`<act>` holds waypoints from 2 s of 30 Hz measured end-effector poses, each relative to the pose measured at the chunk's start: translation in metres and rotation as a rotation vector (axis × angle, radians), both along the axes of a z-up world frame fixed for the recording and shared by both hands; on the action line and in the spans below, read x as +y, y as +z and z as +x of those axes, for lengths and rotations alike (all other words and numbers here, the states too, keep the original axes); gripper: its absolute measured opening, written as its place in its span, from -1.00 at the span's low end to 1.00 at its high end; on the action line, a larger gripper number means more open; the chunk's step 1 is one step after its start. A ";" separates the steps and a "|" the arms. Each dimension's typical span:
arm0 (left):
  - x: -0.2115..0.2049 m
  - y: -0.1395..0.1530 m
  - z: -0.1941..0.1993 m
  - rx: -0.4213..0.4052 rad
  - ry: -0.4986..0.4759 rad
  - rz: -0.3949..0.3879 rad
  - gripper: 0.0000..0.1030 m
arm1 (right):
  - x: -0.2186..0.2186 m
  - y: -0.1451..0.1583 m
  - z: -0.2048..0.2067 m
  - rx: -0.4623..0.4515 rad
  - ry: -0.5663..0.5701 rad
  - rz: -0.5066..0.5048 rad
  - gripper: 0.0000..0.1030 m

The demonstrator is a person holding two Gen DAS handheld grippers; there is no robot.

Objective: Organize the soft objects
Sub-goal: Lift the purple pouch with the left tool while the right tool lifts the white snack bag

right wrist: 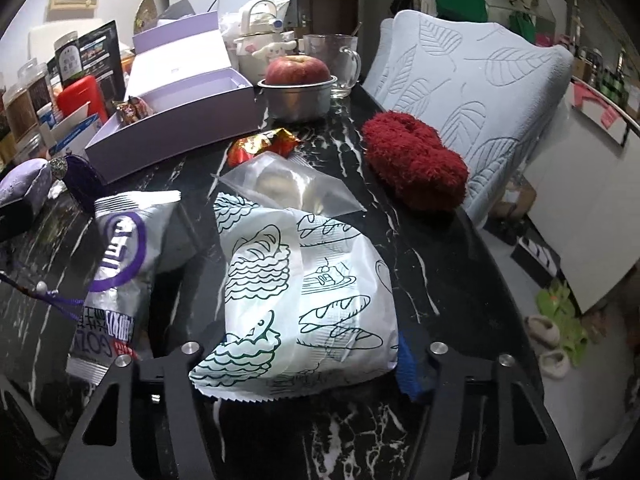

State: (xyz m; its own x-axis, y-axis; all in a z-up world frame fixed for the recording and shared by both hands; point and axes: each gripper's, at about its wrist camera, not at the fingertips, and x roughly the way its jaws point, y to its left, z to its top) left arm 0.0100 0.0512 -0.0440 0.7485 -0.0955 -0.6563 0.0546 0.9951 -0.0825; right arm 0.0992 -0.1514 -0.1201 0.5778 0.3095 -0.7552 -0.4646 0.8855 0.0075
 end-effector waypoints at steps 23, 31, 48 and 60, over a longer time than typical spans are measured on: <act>0.013 0.032 -0.056 -0.102 0.084 0.029 -0.03 | -0.014 0.045 -0.072 -0.054 0.015 0.112 0.15; 0.020 0.045 -0.078 -0.121 0.131 0.046 -0.03 | -0.005 0.059 -0.092 -0.063 0.080 0.151 0.15; 0.040 0.071 -0.079 -0.168 0.195 0.075 -0.03 | 0.035 0.096 -0.091 -0.138 0.237 0.193 0.15; 0.065 0.097 -0.034 -0.216 0.217 0.094 -0.03 | 0.071 0.136 -0.054 -0.191 0.318 0.233 0.15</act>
